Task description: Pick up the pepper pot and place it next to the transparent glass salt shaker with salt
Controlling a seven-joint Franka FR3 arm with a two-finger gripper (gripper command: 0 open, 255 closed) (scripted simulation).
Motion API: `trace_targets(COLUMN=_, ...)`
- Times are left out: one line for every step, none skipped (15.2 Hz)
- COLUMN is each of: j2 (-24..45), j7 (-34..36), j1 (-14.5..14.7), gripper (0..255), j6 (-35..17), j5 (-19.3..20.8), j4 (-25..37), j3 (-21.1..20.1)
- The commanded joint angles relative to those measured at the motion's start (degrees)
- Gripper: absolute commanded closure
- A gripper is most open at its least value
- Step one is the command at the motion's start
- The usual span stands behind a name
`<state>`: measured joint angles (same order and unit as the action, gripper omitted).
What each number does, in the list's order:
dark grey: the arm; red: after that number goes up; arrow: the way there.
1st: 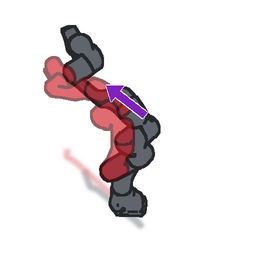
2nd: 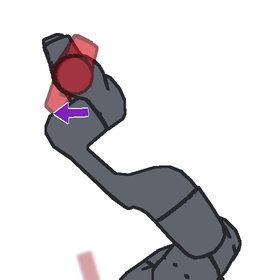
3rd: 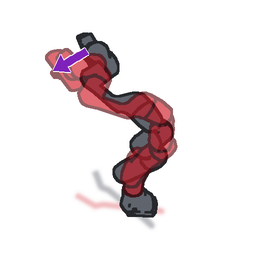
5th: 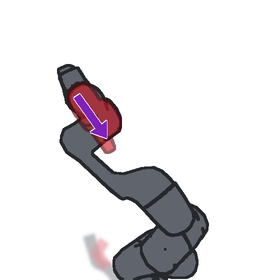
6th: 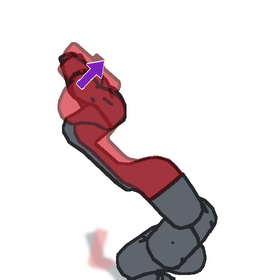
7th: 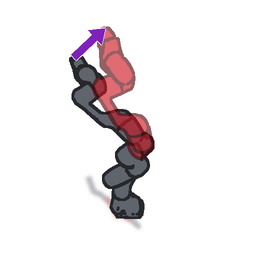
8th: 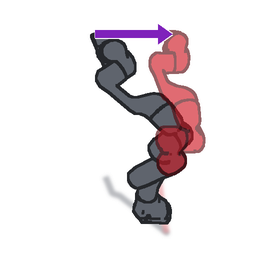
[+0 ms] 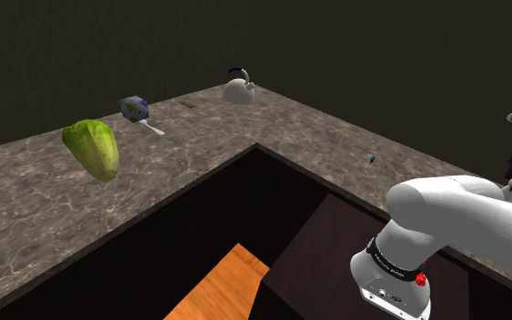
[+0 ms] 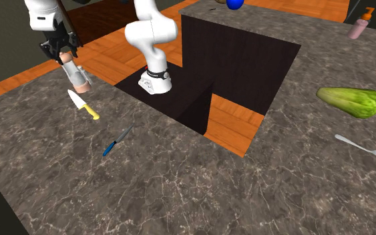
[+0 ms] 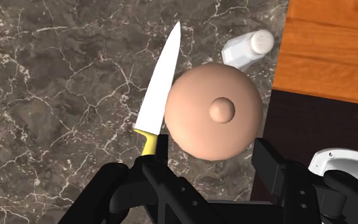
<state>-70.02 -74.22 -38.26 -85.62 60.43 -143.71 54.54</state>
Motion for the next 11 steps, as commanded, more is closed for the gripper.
trace_targets(j2=-0.2, j7=0.3, j1=-0.1, gripper=255, j6=-0.8, j5=0.9, j4=-0.8, j3=1.0)
trace_targets(j2=-0.3, j7=0.5, j1=-0.2, gripper=255, j6=-1.3, j5=1.5, j4=-1.4, j3=1.6)
trace_targets(j2=-0.4, j7=0.6, j1=-0.3, gripper=255, j6=-1.8, j5=2.0, j4=-1.9, j3=2.3)
trace_targets(j2=-0.5, j7=0.8, j1=-0.4, gripper=255, j6=-2.3, j5=2.6, j4=-2.4, j3=2.9)
trace_targets(j2=-0.6, j7=1.0, j1=-0.5, gripper=255, j6=-2.7, j5=3.1, j4=-2.9, j3=3.5)
trace_targets(j2=-0.7, j7=1.1, j1=-0.6, gripper=255, j6=-3.2, j5=3.7, j4=-3.4, j3=4.2)
trace_targets(j2=-0.8, j7=1.3, j1=-0.7, gripper=255, j6=-3.7, j5=4.3, j4=-3.8, j3=4.9)
trace_targets(j2=-0.8, j7=1.4, j1=-0.8, gripper=255, j6=-4.0, j5=4.7, j4=-4.1, j3=5.3)
trace_targets(j2=-0.8, j7=1.4, j1=-0.8, gripper=255, j6=-4.0, j5=4.7, j4=-4.2, j3=5.3)
trace_targets(j2=-0.8, j7=1.4, j1=-0.8, gripper=255, j6=-4.0, j5=4.7, j4=-4.2, j3=5.3)
trace_targets(j2=-0.8, j7=1.4, j1=-0.8, gripper=255, j6=-4.0, j5=4.7, j4=-4.1, j3=5.3)
